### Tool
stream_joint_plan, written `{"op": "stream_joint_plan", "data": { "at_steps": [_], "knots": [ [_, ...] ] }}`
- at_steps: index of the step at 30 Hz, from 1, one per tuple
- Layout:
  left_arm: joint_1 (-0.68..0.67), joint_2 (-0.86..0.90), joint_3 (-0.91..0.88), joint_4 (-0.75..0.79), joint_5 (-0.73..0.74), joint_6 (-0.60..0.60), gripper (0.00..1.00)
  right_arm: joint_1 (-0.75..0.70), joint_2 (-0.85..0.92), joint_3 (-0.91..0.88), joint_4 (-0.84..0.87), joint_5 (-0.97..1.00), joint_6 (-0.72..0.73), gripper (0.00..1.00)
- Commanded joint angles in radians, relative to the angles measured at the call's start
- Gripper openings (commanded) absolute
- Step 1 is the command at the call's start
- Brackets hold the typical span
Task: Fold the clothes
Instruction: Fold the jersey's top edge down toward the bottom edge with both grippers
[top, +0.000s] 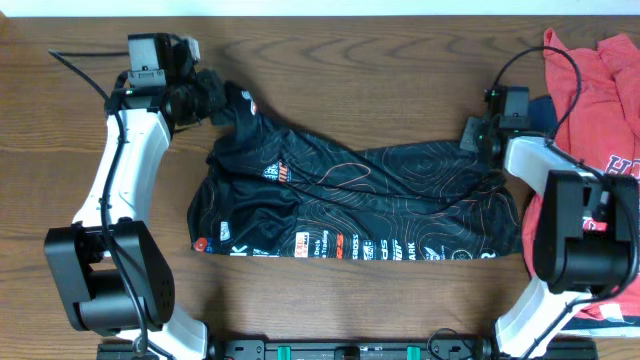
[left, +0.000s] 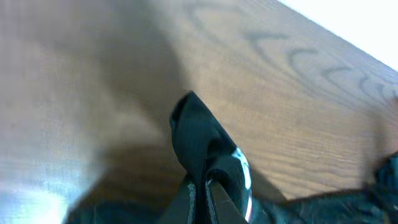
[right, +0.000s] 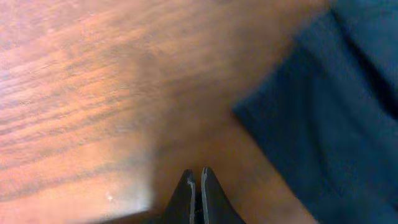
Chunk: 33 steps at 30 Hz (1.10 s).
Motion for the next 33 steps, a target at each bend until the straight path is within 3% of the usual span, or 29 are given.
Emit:
{"op": "stream_joint_plan", "data": {
  "at_steps": [1, 8, 12, 19, 26, 33],
  "knots": [
    [-0.013, -0.002, 0.006, 0.033, 0.022, 0.155, 0.06, -0.029, -0.113, 0.021, -0.047, 0.003, 0.029, 0.01],
    [-0.056, -0.002, 0.006, 0.01, 0.182, 0.299, 0.06, -0.032, -0.251, 0.021, -0.269, 0.003, 0.017, 0.01],
    [-0.067, -0.002, 0.006, -0.134, 0.26, 0.399, 0.06, -0.032, -0.265, 0.021, -0.412, 0.008, 0.018, 0.01],
    [-0.067, -0.002, 0.006, -0.476, 0.367, 0.751, 0.08, -0.032, -0.264, 0.021, -0.559, 0.14, 0.034, 0.01],
    [-0.067, -0.002, 0.006, -0.657, 0.37, 0.871, 0.1, -0.033, -0.264, 0.021, -0.619, 0.237, 0.064, 0.01],
    [-0.058, -0.006, 0.006, -0.77, 0.363, 0.872, 0.06, -0.033, -0.264, 0.021, -0.622, 0.239, 0.064, 0.02]
  ]
}}
